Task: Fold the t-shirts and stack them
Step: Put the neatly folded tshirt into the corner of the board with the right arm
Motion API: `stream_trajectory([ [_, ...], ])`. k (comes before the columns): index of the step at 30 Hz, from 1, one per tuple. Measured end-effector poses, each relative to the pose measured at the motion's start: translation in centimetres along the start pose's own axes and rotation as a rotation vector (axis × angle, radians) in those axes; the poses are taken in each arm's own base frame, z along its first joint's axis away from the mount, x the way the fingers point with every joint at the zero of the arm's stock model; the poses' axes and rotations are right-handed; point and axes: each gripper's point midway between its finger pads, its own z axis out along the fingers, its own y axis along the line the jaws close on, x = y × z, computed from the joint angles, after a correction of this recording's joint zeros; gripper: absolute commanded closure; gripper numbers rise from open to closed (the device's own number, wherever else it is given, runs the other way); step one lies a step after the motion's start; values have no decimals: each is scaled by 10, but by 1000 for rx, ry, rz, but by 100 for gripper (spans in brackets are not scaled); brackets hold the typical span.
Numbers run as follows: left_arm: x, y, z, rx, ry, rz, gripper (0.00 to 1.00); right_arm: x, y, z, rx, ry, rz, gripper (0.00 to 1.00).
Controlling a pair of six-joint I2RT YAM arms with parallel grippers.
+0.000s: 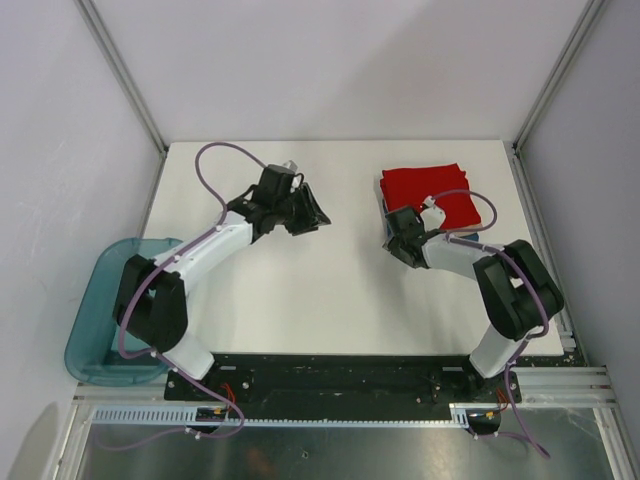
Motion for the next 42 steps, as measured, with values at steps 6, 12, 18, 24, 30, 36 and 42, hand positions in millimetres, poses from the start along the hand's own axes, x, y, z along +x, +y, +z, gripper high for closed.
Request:
stream_trajectory([
  [6,-2,2,-1,5,6,-8,55,-19,6,16,34,-52,45,46],
  [12,-7,6,-2,12,8,-15,55,-46,12,38,57,-82,113,46],
  [18,-15,12,-4,9,-1,-30,56,-80,11,61,68,-99,199,47],
  [24,-17,17,0,2,7,-34,56,-117,4,84,61,-108,280,47],
  [30,-13,23,11,-15,31,-35,56,-149,-9,104,55,-109,323,47],
  [36,-12,26,15,-23,39,-37,56,-168,-18,113,29,-104,325,46],
  [42,-12,26,15,-23,39,-37,56,-165,-14,113,18,-94,288,47],
])
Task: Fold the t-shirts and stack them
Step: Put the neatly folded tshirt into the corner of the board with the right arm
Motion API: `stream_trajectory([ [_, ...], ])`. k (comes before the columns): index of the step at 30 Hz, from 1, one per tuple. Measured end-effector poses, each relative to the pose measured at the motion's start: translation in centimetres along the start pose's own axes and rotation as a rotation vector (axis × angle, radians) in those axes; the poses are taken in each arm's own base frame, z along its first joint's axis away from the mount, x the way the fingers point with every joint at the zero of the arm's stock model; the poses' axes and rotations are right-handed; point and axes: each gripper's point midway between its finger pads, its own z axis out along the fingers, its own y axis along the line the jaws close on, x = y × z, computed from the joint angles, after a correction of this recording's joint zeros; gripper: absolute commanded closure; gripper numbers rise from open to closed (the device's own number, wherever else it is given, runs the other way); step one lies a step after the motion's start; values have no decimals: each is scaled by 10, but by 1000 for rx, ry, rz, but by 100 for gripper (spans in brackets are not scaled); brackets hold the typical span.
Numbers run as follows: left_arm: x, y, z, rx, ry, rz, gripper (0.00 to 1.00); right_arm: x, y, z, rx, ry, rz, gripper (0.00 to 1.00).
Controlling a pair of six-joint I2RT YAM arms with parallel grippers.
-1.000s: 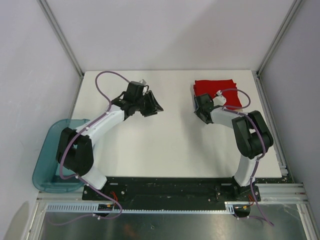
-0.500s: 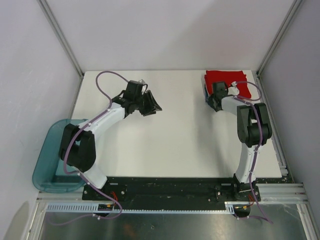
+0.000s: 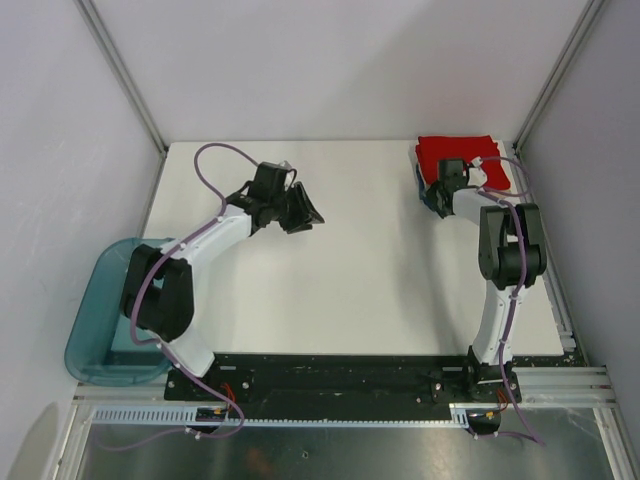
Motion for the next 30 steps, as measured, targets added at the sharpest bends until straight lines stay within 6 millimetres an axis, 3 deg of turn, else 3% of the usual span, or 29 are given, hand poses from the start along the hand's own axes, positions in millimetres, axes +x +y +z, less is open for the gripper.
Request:
stream_trajectory([
  [12,15,8,-21,4,-6,2,51,29,15,-12,-7,33,-62,46],
  [16,18,9,-30,10,-17,13,39,42,16,-22,-1,73,-94,44],
  [17,19,11,-31,8,-19,23,33,47,16,-27,1,88,-106,43],
  [18,21,13,-32,6,-19,34,20,52,14,-33,0,107,-120,42],
  [20,26,20,-37,-4,-25,64,6,63,7,-51,2,149,-150,38],
  [24,35,33,-52,-21,-48,128,1,77,10,-103,-53,190,-220,27],
  [30,39,42,-88,-12,-143,234,1,96,57,-239,-379,167,-354,10],
])
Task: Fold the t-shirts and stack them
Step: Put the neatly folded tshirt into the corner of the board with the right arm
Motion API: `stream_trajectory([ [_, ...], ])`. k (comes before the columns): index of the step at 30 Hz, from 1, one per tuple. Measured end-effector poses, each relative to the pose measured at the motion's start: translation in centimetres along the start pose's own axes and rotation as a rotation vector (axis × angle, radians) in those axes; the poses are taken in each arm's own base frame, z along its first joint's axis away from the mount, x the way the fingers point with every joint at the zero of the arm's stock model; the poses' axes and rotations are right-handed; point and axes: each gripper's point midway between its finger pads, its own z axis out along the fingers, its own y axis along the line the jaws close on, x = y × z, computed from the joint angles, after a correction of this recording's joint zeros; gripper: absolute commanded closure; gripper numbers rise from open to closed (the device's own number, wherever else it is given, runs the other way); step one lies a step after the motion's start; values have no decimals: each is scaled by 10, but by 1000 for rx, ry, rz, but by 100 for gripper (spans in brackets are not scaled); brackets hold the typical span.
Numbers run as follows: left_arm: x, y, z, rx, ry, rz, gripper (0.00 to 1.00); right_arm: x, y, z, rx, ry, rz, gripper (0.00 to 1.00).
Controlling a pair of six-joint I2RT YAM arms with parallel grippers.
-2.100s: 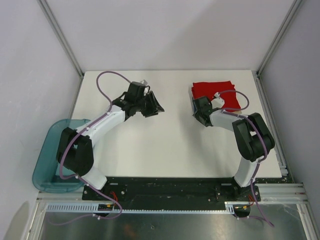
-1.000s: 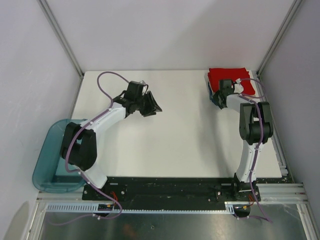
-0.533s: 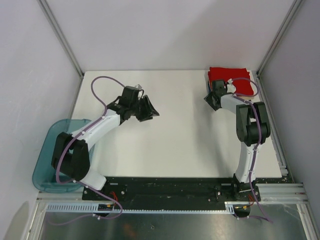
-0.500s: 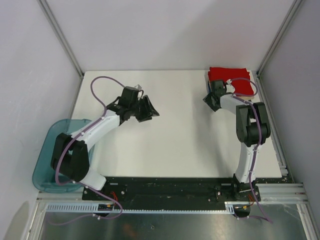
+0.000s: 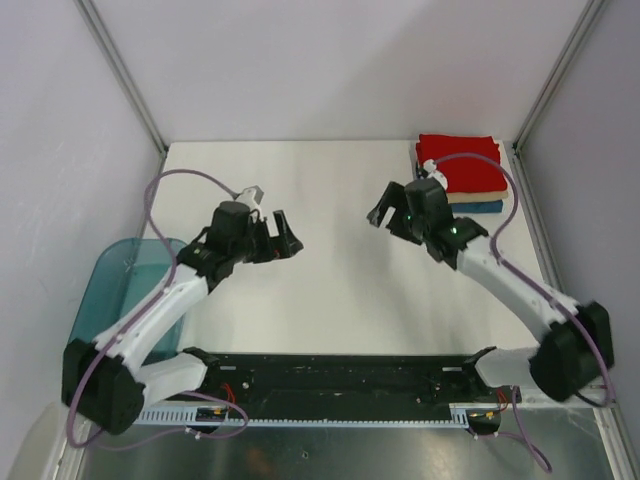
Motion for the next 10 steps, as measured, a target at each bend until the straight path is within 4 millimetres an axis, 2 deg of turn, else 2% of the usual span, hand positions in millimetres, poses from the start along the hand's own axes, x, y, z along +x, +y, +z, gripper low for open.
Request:
stream_trajectory([
  [2,-1,3,-16,3,-49,31,1,14,27,-36,-112,-12,-55,9],
  [4,-1,5,-31,9,-97,54,1,28,39,-61,-175,-12,-93,8],
  [6,0,7,-41,9,-130,73,0,41,38,-72,-191,-6,-120,7],
  [10,7,18,-46,-20,-136,96,1,70,21,-73,-150,32,-170,5],
])
